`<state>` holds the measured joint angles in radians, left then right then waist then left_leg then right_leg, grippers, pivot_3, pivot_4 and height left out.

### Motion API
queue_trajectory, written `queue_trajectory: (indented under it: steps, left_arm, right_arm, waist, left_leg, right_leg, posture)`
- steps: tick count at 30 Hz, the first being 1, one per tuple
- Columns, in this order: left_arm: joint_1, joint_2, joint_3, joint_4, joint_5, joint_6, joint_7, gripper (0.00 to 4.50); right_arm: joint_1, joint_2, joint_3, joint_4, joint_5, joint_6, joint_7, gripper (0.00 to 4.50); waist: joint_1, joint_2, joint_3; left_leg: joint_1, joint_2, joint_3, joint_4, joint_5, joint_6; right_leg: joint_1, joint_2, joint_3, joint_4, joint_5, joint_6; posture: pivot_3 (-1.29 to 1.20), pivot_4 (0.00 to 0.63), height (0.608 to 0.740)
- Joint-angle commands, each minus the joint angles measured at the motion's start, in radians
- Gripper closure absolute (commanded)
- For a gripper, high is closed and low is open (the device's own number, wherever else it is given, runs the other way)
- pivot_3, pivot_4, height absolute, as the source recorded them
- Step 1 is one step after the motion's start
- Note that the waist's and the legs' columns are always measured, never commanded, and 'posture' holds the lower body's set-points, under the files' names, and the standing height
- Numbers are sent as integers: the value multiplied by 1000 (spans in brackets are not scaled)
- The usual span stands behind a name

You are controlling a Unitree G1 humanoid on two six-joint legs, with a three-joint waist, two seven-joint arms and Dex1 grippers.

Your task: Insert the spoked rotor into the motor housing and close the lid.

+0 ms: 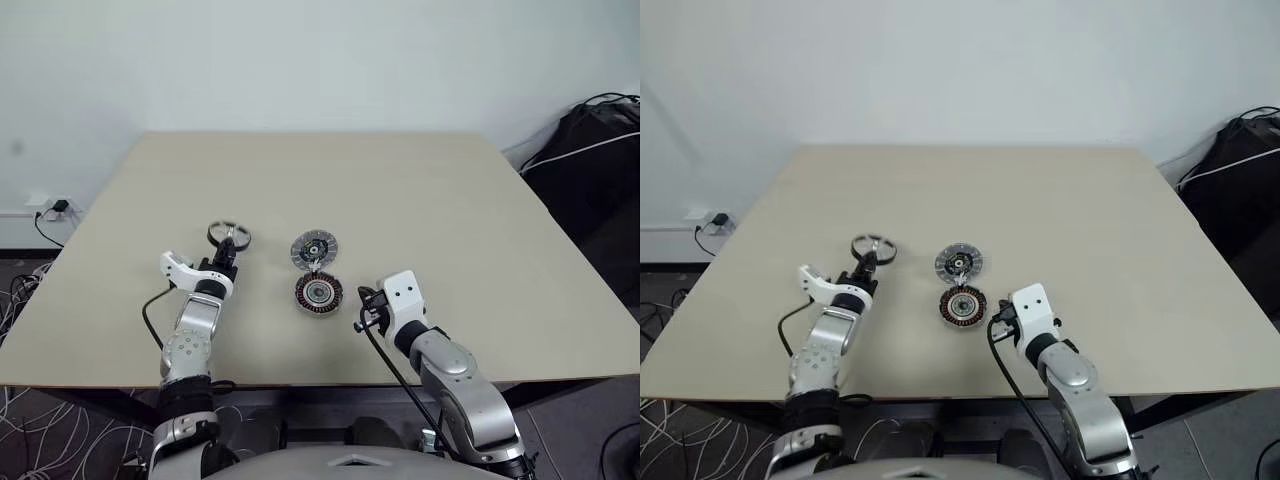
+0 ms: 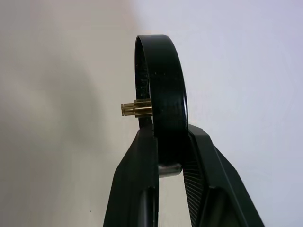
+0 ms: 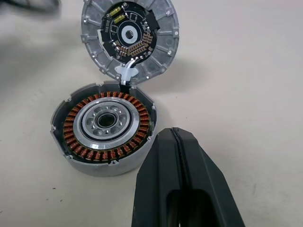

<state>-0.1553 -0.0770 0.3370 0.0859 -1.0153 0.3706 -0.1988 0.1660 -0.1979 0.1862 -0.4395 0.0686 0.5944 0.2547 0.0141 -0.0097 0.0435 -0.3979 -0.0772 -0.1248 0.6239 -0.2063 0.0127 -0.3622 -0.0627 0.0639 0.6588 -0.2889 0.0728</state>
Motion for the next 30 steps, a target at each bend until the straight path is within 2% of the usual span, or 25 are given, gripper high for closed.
queue_trajectory:
  steps: [1,7,11,20,30]
  left_arm:
    - [55,-59,-151,-172,-52,65,-211,4118]
    - [105,-2,-298,-220,-72,212,-297,4118]
    - [122,23,-344,-180,-51,308,-260,4118]
    - [142,-4,-266,-77,-50,390,-89,4118]
    - [180,-35,-231,-64,-75,455,-45,4118]
  right_arm:
    - [-6,4,-6,-36,6,-16,-5,4500]
    - [-6,7,-6,-32,5,-17,-6,4500]
    - [-1,7,-12,-37,5,-19,-8,4500]
    - [14,7,-24,-47,7,-20,-18,4500]
    - [10,9,-18,-43,7,-22,-18,4500]
  waist:
    - [1,0,0]
    - [-3,1,0]
    - [-10,2,0]
    - [-12,3,0]
    - [-11,3,0]
  left_leg:
    - [0,0,0,0,0,0]
    - [1,1,0,0,0,0]
    - [1,1,0,-1,0,0]
    - [1,1,-1,-2,0,0]
    - [1,1,-1,-2,0,0]
  right_leg:
    - [0,0,0,0,0,0]
    - [0,0,0,1,-3,4]
    - [0,0,1,1,-3,3]
    - [-1,0,1,1,-4,3]
    - [-1,0,1,1,-4,3]
  posture:
    - [0,0,740]
    - [0,0,740]
    - [0,0,740]
    - [0,0,740]
    - [0,0,740]
